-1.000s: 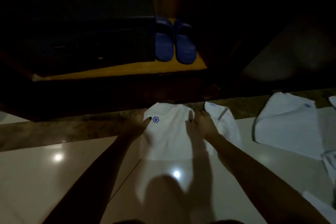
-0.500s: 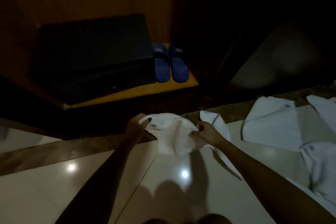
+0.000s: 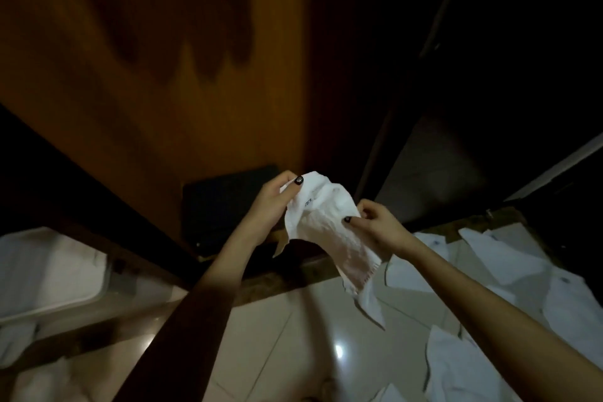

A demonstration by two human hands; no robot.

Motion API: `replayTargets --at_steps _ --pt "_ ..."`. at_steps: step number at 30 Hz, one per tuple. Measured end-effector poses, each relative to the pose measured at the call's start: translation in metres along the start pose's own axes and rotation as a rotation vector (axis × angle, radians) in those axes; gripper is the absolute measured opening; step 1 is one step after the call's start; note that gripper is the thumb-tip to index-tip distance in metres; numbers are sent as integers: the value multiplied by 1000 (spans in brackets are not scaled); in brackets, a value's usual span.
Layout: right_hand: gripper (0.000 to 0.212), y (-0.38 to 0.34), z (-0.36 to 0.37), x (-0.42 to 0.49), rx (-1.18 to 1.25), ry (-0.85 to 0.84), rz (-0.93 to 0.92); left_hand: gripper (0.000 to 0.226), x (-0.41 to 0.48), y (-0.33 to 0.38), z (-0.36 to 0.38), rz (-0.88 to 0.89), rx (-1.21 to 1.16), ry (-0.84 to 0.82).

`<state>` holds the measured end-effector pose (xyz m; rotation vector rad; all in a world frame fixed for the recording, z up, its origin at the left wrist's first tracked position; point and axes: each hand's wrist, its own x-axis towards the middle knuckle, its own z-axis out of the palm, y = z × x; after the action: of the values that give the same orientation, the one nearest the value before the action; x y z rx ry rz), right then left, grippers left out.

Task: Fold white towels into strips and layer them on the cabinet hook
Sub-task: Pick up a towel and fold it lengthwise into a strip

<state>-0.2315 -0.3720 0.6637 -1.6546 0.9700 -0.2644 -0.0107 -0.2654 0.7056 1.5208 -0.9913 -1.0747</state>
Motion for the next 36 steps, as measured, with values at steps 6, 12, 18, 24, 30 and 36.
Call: replayTargets --at_steps 6,12,18,24,30,36 --pt "33 -183 -52 -57 208 17 -224 25 -42 179 -29 158 -110 -47" --pt "31 -299 -69 -102 25 -137 -415 31 -79 286 -52 327 -26 -90" --pt "22 -344 -65 -131 -119 -219 -522 27 -108 341 -69 383 -12 -141" --pt "11 -362 -46 -143 108 -343 -524 25 -126 351 -82 399 87 -123" --pt "35 -369 -36 -132 274 -181 -520 21 -142 345 -104 435 201 -21" --pt "27 -357 -43 -115 -390 -123 -487 19 -152 332 -123 423 293 198"
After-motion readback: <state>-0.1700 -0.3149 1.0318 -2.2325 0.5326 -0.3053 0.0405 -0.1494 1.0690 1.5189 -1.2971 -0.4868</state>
